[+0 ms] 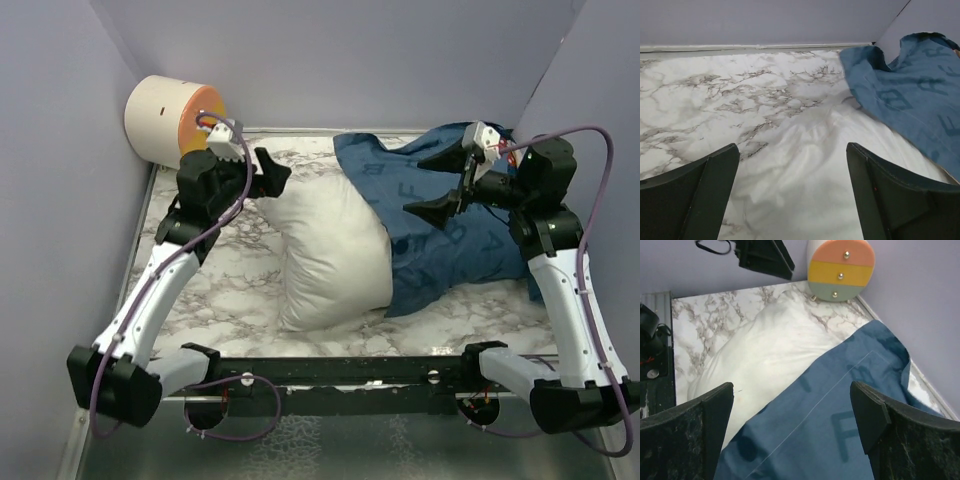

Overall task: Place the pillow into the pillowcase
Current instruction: Stuff the pillow into the pillowcase.

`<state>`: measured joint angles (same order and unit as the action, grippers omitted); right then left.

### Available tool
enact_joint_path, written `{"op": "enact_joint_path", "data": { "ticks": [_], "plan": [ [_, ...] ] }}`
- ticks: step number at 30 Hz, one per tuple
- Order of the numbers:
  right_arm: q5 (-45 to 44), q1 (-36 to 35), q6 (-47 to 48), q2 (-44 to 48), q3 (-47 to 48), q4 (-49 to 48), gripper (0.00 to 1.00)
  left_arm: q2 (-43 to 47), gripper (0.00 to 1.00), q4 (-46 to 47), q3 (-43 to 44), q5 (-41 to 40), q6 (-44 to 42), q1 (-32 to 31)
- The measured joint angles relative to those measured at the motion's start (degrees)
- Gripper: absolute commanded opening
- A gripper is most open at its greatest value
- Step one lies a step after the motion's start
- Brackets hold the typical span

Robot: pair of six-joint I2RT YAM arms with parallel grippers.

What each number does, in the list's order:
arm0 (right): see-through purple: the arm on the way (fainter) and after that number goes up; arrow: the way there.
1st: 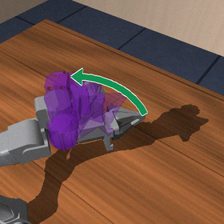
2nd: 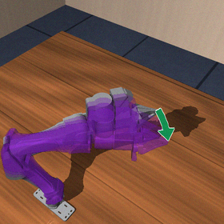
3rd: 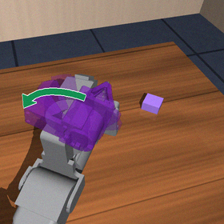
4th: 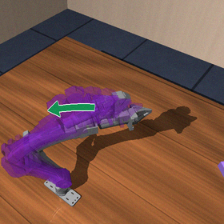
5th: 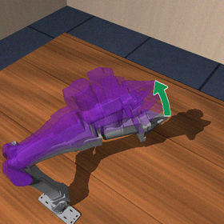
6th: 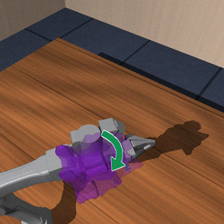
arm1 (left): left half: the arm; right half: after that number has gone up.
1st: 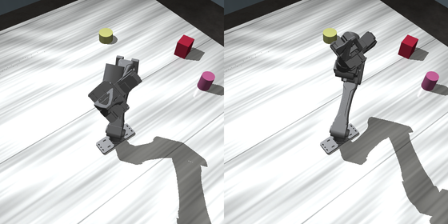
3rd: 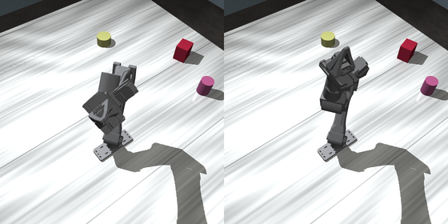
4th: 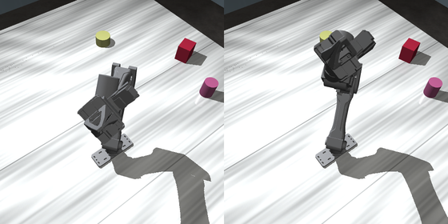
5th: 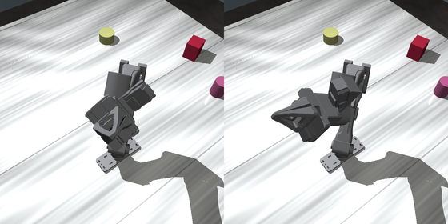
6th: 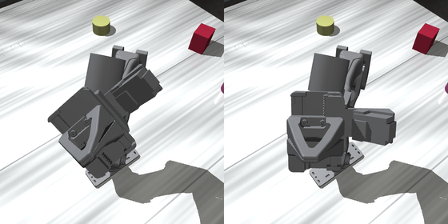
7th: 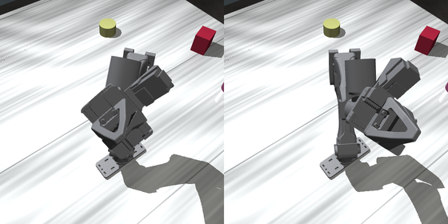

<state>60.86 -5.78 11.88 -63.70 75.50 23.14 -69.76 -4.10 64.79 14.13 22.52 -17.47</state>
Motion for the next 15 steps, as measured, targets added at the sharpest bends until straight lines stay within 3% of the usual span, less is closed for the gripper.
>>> {"op": "enact_joint_path", "data": {
  "ticks": [3,7,15],
  "plan": [
    [-0.50,-0.39,2.16,1.27,-2.21,1.95,1.00,8.22,0.93,-0.87,-5.42,-1.57,-0.85,0.70],
    [-7.87,-4.72,5.53,-1.97,-3.54,7.41,1.00,16.48,0.92,-1.38,-13.88,0.85,0.83,0.70],
    [-29.29,-19.91,7.76,-9.68,0.26,12.81,0.99,29.18,0.93,3.85,-35.91,9.16,16.33,0.70]
  ]
}}
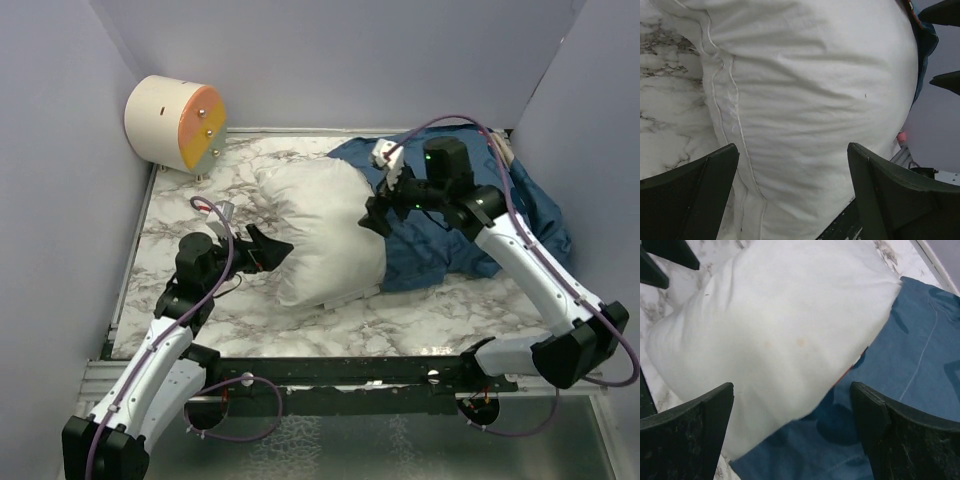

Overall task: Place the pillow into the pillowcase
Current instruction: Stuff the pillow into the pillowcase.

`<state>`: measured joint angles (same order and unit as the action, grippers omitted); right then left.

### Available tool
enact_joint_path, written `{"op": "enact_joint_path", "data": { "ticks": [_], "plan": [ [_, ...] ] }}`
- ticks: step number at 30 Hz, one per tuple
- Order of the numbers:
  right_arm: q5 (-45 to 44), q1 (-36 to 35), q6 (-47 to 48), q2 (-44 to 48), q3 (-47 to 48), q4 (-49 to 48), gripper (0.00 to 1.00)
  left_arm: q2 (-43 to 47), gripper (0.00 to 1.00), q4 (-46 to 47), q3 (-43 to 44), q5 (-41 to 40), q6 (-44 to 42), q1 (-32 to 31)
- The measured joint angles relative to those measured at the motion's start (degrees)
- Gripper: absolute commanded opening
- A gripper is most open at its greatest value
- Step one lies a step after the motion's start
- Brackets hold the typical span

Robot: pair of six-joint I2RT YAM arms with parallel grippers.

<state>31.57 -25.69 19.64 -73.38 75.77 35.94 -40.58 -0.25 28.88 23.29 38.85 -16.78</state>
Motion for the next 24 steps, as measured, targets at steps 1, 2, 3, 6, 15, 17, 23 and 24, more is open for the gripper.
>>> {"op": "enact_joint_path", "data": {
  "ticks": [1,2,3,6,15,17,23,24],
  "plan": [
    [-2.60,-1.70,-0.04,-1.38,1.14,0.15,0.98,0.52,0.93,0.74,-1.33,0.26,1.79,0.00],
    [-5.64,-3.50,-0.04,-3.26,2.56,0.11,0.97,0.59,0.93,1.53,-1.90,0.44,2.86,0.00],
    [-8.41,-4.85,-0.07,-5.25,4.13,0.22,0.97,0.33,0.93,2.73,-2.21,0.81,4.39,0.00],
    [-16.17,-6.12,-0.04,-9.29,6.84,-0.02,0.97,-1.16,0.93,6.45,-2.08,1.79,6.93,0.00],
    [-31.39,-6.12,1.84,-9.70,7.50,-1.97,0.52,-8.94,0.93,14.25,-0.07,3.39,9.07,-0.61],
    [-32.63,-6.12,1.99,-9.49,6.45,-2.54,0.33,-11.28,0.91,15.28,-0.07,3.48,9.31,-1.57],
    [-34.10,-6.10,3.19,-7.67,3.76,-2.47,0.01,-18.18,0.63,17.20,1.25,3.30,8.33,-7.04],
    [-33.46,-6.10,3.17,-7.58,3.82,-2.27,0.01,-20.04,0.55,17.81,1.95,3.28,8.04,-8.07]
  ]
}}
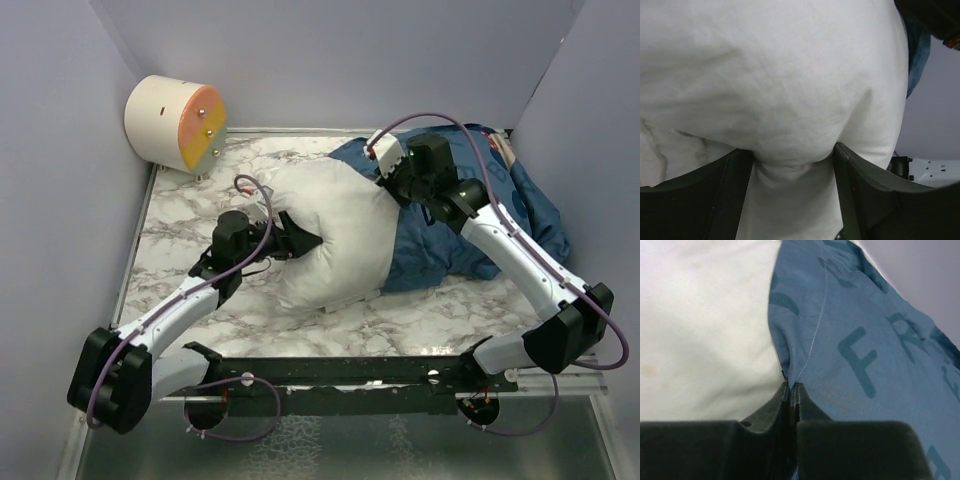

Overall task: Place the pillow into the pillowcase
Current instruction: Stuff the pillow into the pillowcase.

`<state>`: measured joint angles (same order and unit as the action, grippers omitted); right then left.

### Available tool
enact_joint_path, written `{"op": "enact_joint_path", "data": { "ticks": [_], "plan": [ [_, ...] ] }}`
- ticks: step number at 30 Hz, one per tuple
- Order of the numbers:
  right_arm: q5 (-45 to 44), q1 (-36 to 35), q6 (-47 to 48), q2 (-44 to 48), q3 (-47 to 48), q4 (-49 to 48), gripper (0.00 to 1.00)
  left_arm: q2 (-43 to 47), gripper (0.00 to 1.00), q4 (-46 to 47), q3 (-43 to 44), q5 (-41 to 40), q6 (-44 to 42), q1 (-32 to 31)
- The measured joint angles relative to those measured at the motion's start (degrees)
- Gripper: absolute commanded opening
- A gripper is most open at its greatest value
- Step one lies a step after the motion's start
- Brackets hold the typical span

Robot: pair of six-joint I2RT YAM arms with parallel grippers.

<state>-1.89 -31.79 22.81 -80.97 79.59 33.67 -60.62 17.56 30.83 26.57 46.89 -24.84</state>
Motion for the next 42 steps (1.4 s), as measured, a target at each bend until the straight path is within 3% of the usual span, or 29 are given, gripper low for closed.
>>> {"op": "enact_joint_path", "data": {
  "ticks": [3,5,7,10,14,17,19,23,27,35,38,42],
  "plan": [
    [4.26,0.48,-0.52,-0.44,2.36,2.54,0.01,-4.76,0.30,1.62,2.29,0.00,-0.70,-2.05],
    [9.66,0.90,-1.46,-2.62,8.13,5.60,0.01,-8.70,0.14,2.71,4.59,0.07,-1.05,-3.15],
    [16.26,1.18,-3.30,-7.93,19.08,8.79,0.01,-12.15,0.06,3.65,7.19,0.15,-1.16,-3.80],
    [24.28,0.28,-6.45,-16.65,33.42,10.05,0.01,-17.44,0.03,4.81,12.07,0.17,-1.42,-4.15],
    [31.39,-3.54,-9.22,-22.71,37.20,10.08,0.01,-19.02,0.01,6.43,13.40,-0.07,-1.38,-4.74],
    [34.49,-5.75,-10.75,-22.60,30.34,6.08,0.01,-18.14,0.01,8.46,10.38,-1.49,-1.40,-5.42],
    [34.51,-6.23,-10.82,-20.46,23.56,2.36,0.09,-17.03,0.01,10.32,7.48,-2.56,-1.38,-6.10],
    [36.50,-4.39,-10.29,-14.62,11.54,-1.77,0.57,-14.95,0.01,14.64,3.19,-3.76,-1.31,-7.21],
    [45.27,2.27,-8.46,-4.46,2.93,-3.32,0.97,-14.45,0.01,18.10,1.60,-4.17,-1.14,-7.43],
    [50.60,12.94,-5.73,19.82,-13.22,-11.13,1.00,-12.02,0.01,20.76,-1.55,-4.94,0.11,-7.43],
    [47.80,19.12,-6.51,22.21,-22.29,-17.75,0.99,-10.80,0.00,20.61,-2.05,-5.18,0.39,-7.41],
    [40.39,21.14,-5.88,19.78,-33.75,-23.30,0.92,-9.44,0.00,20.44,-2.29,-5.22,1.29,-7.39]
  ]
}}
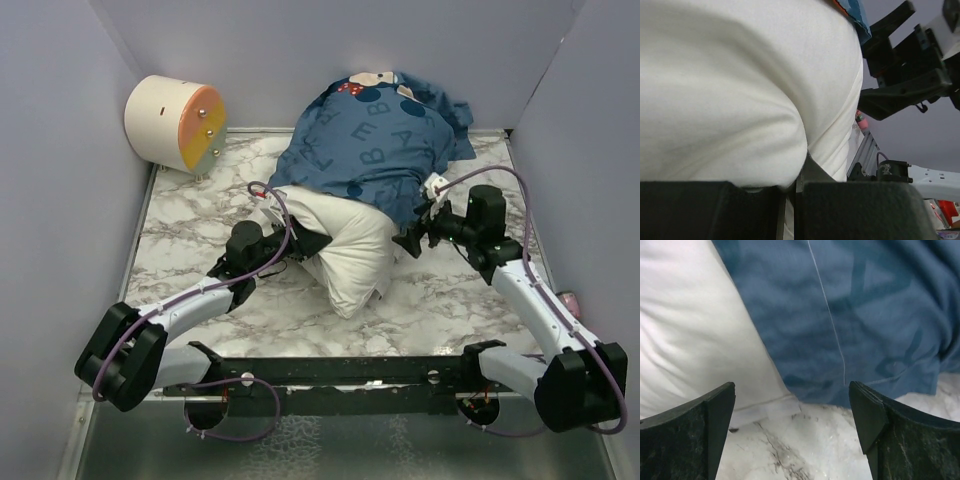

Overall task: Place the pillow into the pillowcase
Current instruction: Stuff the pillow into the pillowcase.

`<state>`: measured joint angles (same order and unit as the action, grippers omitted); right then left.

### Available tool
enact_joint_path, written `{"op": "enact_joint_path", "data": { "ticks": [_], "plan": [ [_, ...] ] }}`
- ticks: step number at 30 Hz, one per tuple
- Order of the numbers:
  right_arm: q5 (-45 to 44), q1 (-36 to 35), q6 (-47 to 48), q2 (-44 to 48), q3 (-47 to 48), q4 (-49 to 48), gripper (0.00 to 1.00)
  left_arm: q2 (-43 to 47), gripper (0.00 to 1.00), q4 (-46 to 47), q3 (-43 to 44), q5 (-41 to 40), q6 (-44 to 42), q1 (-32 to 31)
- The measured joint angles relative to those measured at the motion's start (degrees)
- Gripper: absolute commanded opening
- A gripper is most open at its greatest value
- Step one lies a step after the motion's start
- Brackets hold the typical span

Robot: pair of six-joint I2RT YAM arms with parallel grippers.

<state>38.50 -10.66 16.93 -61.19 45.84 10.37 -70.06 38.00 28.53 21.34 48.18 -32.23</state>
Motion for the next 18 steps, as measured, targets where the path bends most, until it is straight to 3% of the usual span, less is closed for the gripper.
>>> {"op": "enact_joint_path", "data": {
  "ticks": [4,11,13,16,18],
  "plan": [
    [-4.26,0.00,1.36,-1.70,-4.35,-2.01,0.82,0.20,0.00,0.00,-0.09,0.02,0.92,0.02],
    [-10.64,-0.04,0.98,-4.57,-4.35,-10.71,0.79,-0.28,0.00,0.20,-0.09,0.28,2.29,0.00],
    [-12.31,-0.09,0.50,-5.60,-4.35,-11.89,0.66,-0.46,0.00,0.37,-0.09,0.33,2.51,-0.07],
    [-14.10,-0.48,-0.09,-6.19,-4.35,-12.96,0.30,-0.55,0.00,0.48,-0.09,0.35,2.58,-0.15],
    [-14.47,-0.66,0.11,-5.84,-4.37,-13.84,0.14,-0.59,0.00,0.50,-0.09,0.37,2.62,-0.15]
  ]
}}
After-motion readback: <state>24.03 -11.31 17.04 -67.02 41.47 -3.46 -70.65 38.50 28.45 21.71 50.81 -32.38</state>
